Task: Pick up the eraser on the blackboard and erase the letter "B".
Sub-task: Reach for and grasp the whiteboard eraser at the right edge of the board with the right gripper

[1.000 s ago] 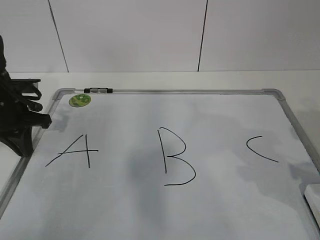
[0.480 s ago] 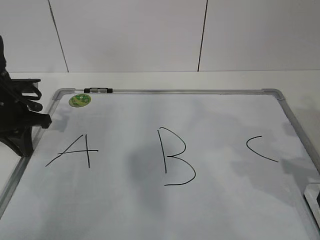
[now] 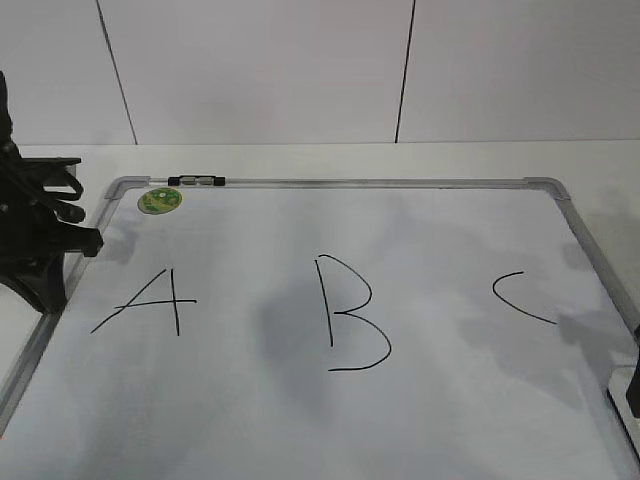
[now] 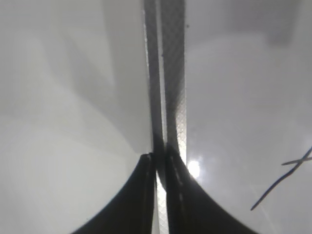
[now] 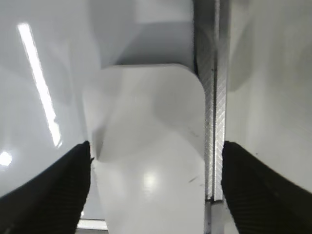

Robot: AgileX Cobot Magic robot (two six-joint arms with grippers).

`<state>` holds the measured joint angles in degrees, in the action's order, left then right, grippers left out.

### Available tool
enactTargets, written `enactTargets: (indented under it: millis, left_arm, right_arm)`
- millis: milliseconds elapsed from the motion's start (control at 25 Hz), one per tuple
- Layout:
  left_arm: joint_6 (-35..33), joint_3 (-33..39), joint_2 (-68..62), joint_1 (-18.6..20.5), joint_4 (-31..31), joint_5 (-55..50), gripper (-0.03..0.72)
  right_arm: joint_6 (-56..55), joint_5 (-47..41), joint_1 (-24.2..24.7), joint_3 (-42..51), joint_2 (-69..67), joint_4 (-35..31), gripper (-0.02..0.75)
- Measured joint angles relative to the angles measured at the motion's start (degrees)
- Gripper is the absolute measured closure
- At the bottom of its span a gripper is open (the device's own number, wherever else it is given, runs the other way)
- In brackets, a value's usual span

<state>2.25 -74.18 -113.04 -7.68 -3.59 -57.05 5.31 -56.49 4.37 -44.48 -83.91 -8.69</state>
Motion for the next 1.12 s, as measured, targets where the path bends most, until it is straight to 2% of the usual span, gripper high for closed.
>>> enactTargets:
  millis: [760, 960, 1120]
  left_arm:
    - [0.00, 0.00, 0.00, 0.00, 0.00, 0.08, 0.666]
    - [0.00, 0.00, 0.00, 0.00, 0.00, 0.08, 0.666]
    - [0.00, 0.00, 0.00, 0.00, 0.00, 0.08, 0.666]
  right_arm:
    - [2.25, -3.87, 0.00, -0.03, 0.00, -1.09, 0.078]
    - [1.35, -3.76, -3.01, -0.03, 0.00, 0.75, 0.078]
    - [-1.20, -2.97, -3.54, -0.12, 0.00, 2.21, 0.078]
